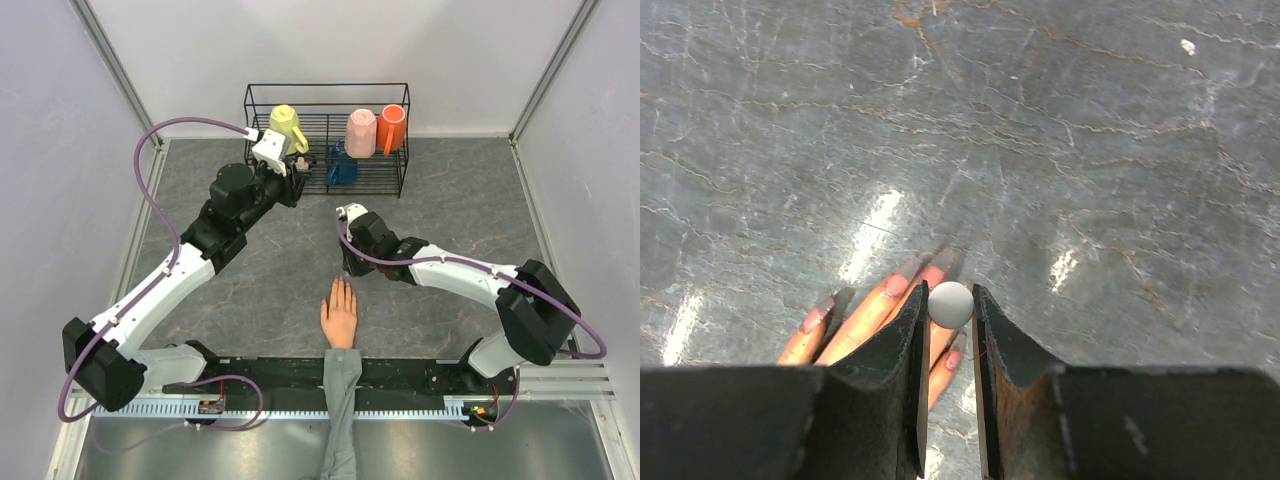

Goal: Paint the nails

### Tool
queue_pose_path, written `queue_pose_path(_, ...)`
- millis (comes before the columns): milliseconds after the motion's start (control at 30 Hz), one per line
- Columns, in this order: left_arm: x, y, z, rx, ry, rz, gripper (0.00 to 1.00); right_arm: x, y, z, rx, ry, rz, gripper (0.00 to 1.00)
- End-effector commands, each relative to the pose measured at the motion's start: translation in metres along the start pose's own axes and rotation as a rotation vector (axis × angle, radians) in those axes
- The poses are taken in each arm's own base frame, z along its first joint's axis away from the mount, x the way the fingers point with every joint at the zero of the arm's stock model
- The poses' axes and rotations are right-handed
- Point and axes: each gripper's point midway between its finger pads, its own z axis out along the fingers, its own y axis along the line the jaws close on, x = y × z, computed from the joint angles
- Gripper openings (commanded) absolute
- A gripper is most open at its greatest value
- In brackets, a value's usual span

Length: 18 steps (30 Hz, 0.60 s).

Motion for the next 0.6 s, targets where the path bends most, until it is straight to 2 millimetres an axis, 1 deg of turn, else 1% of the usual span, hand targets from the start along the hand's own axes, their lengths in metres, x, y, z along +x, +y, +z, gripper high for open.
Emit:
queue_pose_path(0,-0.028,-0.006,-0.006,0.032,-0.071,-0.033,0.02,-0.007,-0.005,-0.015,0.016,-0.035,0.029,0.0)
queue_pose_path(33,-0.028,-0.006,-0.005,0.032,-0.071,-0.033,0.02,-0.001,-0.006,-0.015,0.017,-0.023,0.036,0.0)
queue_pose_path(100,-0.026,-0.006,-0.004,0.033,-0.065,-0.036,0.02,0.003,-0.007,-0.018,0.01,-0.021,0.046,0.0)
queue_pose_path(133,-0.025,-0.006,-0.003,0.033,-0.064,-0.039,0.02,0.009,-0.005,-0.018,-0.002,-0.004,0.053,0.0)
queue_pose_path(200,-0.023,-0.007,-0.002,0.034,-0.057,-0.05,0.02,0.013,-0.005,-0.019,-0.008,-0.002,0.059,0.0)
queue_pose_path(233,-0.022,-0.007,-0.001,0.034,-0.056,-0.052,0.02,0.019,-0.004,-0.02,-0.012,0.012,0.067,0.0)
queue_pose_path(300,-0.02,-0.006,0.0,0.032,-0.051,-0.061,0.02,0.025,-0.005,-0.021,-0.019,0.023,0.074,0.0)
queue_pose_path(400,-0.019,-0.006,0.002,0.029,-0.05,-0.066,0.02,0.032,-0.003,-0.022,-0.033,0.038,0.081,0.0)
queue_pose_path(567,-0.018,-0.006,0.005,0.032,-0.045,-0.067,0.02,0.036,-0.003,-0.02,-0.03,0.048,0.083,0.0)
